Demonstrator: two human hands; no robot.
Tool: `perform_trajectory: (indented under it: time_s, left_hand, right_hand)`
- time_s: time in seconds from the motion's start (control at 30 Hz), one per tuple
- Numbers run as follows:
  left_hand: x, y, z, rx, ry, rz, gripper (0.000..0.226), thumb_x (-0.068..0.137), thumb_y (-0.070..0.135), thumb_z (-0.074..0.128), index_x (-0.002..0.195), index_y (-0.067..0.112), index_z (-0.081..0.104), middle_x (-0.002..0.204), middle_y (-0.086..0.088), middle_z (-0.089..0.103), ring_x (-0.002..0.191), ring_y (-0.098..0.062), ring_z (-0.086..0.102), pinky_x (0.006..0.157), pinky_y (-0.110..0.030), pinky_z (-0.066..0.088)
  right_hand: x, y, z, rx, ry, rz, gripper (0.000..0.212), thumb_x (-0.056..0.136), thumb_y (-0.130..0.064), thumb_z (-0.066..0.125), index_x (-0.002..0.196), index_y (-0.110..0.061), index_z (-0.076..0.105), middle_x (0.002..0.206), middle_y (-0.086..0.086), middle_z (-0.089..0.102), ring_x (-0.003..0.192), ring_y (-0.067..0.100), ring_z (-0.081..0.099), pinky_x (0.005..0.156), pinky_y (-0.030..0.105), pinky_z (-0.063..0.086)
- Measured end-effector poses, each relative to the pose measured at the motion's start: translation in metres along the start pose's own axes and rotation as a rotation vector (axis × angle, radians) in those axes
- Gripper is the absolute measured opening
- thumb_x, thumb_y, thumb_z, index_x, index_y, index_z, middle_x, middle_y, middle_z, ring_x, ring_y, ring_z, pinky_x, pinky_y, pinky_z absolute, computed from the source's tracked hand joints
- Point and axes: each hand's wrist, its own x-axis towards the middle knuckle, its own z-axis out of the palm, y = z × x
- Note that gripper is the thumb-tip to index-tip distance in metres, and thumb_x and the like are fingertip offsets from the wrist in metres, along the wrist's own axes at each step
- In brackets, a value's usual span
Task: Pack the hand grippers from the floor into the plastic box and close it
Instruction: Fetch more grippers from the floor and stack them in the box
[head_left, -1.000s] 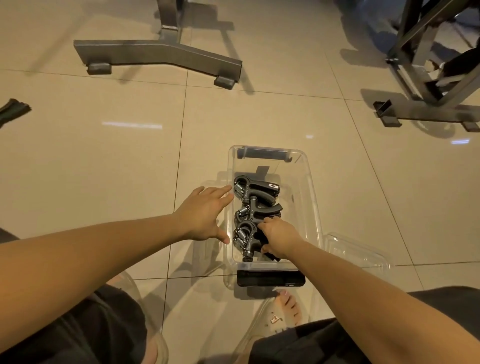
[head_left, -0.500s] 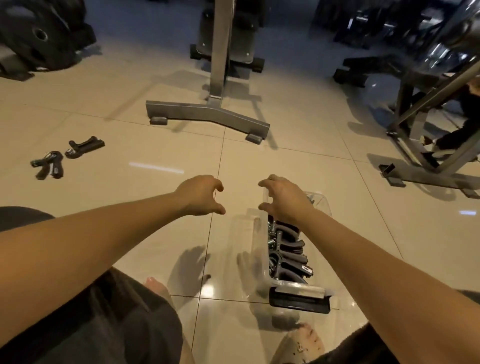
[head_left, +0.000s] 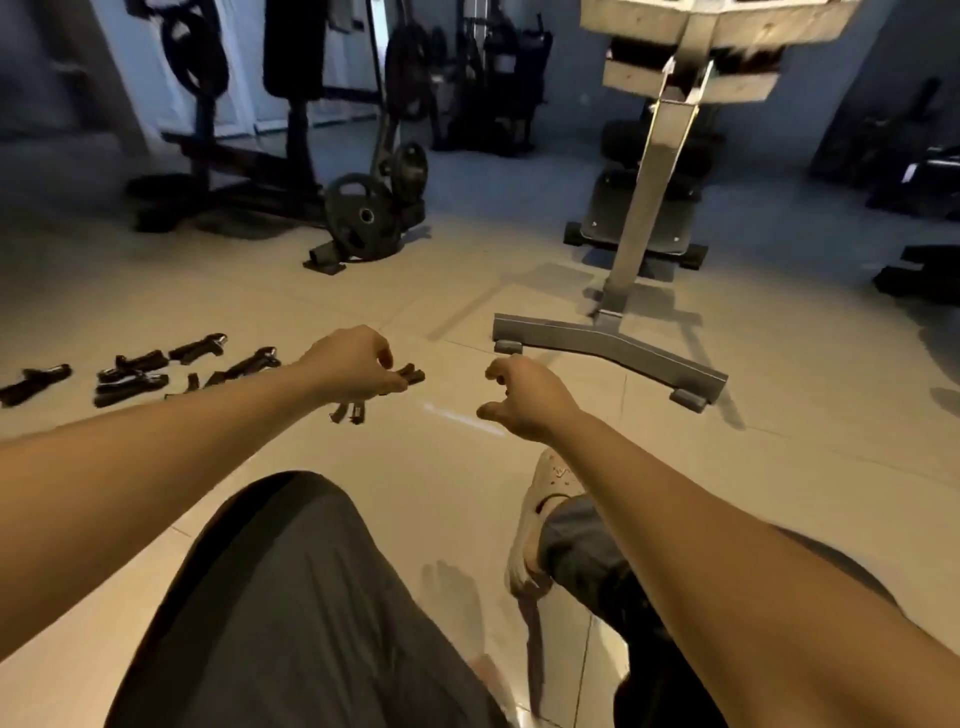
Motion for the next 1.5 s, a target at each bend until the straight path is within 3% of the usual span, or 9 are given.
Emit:
perform_trajectory:
  time_s: [0.1, 0.23, 0.37, 0.6, 0.83, 1.03, 1.27, 1.4, 1.5]
  left_hand:
    - [0.02, -0.03, -0.032, 0.017, 0.033, -0.064, 0.044, 0.084, 0.044, 0.076, 0.113, 0.012, 0.068, 0.103, -0.003, 0.069, 0.092, -0.021, 0.063, 0.081, -0.039, 0.057]
    - [0.053, -0.068, -0.034, 0.027, 0.054, -0.152, 0.045, 0.084, 0.046, 0.076, 0.114, 0.014, 0.068, 0.106, -0.003, 0.068, 0.096, -0.021, 0.063, 0.082, -0.037, 0.056]
    - [0.087, -0.113, 0.01, -0.007, 0.1, -0.234, 0.053, 0.077, 0.055, 0.077, 0.116, 0.02, 0.07, 0.113, -0.003, 0.07, 0.101, -0.023, 0.064, 0.086, -0.04, 0.057]
    - [0.184, -0.176, 0.09, -0.121, 0.092, -0.373, 0.075, 0.071, 0.055, 0.084, 0.135, 0.023, 0.061, 0.13, -0.003, 0.062, 0.115, -0.026, 0.06, 0.088, -0.037, 0.052]
    - [0.283, -0.226, 0.176, -0.235, 0.087, -0.481, 0.082, 0.071, 0.058, 0.082, 0.136, 0.016, 0.056, 0.129, -0.006, 0.058, 0.116, -0.025, 0.055, 0.087, -0.037, 0.05]
    - [0.338, -0.273, 0.242, -0.154, 0.136, -0.489, 0.098, 0.069, 0.07, 0.075, 0.146, 0.015, 0.046, 0.142, -0.007, 0.051, 0.128, -0.029, 0.046, 0.105, -0.044, 0.039]
    - [0.363, -0.292, 0.279, -0.138, 0.081, -0.558, 0.064, 0.069, 0.051, 0.075, 0.121, 0.018, 0.06, 0.106, 0.001, 0.051, 0.107, -0.024, 0.049, 0.092, -0.038, 0.036]
    - [0.372, -0.311, 0.281, -0.141, 0.088, -0.543, 0.067, 0.064, 0.039, 0.073, 0.126, 0.02, 0.057, 0.116, 0.0, 0.054, 0.11, -0.023, 0.046, 0.096, -0.037, 0.036]
    - [0.377, -0.324, 0.284, -0.144, 0.09, -0.525, 0.07, 0.066, 0.045, 0.072, 0.13, 0.021, 0.055, 0.119, 0.001, 0.055, 0.113, -0.023, 0.047, 0.1, -0.039, 0.034]
  right_hand:
    - [0.043, -0.025, 0.007, -0.009, -0.031, -0.066, 0.059, 0.086, -0.037, 0.077, 0.137, -0.016, 0.056, 0.133, 0.005, 0.059, 0.11, 0.025, 0.062, 0.091, 0.039, 0.053]
    - [0.106, -0.037, 0.031, -0.043, -0.089, -0.104, 0.054, 0.086, -0.034, 0.076, 0.134, -0.015, 0.058, 0.129, 0.007, 0.061, 0.109, 0.028, 0.061, 0.088, 0.038, 0.053]
    - [0.169, -0.038, 0.066, -0.084, -0.146, -0.13, 0.049, 0.086, -0.035, 0.076, 0.128, -0.015, 0.061, 0.122, 0.007, 0.062, 0.105, 0.028, 0.061, 0.087, 0.041, 0.054]
    - [0.289, -0.02, 0.142, -0.105, -0.194, -0.183, 0.051, 0.086, -0.038, 0.075, 0.131, -0.017, 0.061, 0.12, 0.005, 0.061, 0.104, 0.027, 0.061, 0.075, 0.033, 0.046]
    - [0.383, 0.021, 0.22, -0.036, -0.206, -0.183, 0.041, 0.09, -0.037, 0.069, 0.128, -0.022, 0.061, 0.115, -0.001, 0.058, 0.105, 0.023, 0.06, 0.075, 0.034, 0.046]
    - [0.45, 0.049, 0.285, -0.132, -0.318, -0.233, 0.058, 0.089, -0.042, 0.068, 0.141, -0.022, 0.051, 0.133, 0.001, 0.056, 0.119, 0.026, 0.053, 0.093, 0.039, 0.047]
    - [0.513, 0.051, 0.351, -0.122, -0.46, -0.186, 0.08, 0.084, -0.044, 0.075, 0.149, -0.018, 0.038, 0.149, 0.003, 0.046, 0.134, 0.028, 0.044, 0.107, 0.044, 0.041]
    - [0.529, 0.059, 0.381, -0.218, -0.478, -0.253, 0.072, 0.082, -0.042, 0.075, 0.143, -0.02, 0.043, 0.145, 0.0, 0.049, 0.138, 0.025, 0.038, 0.113, 0.043, 0.031]
    - [0.526, 0.064, 0.393, -0.325, -0.424, -0.279, 0.061, 0.082, -0.041, 0.075, 0.134, -0.021, 0.052, 0.138, 0.0, 0.053, 0.133, 0.027, 0.042, 0.114, 0.046, 0.029]
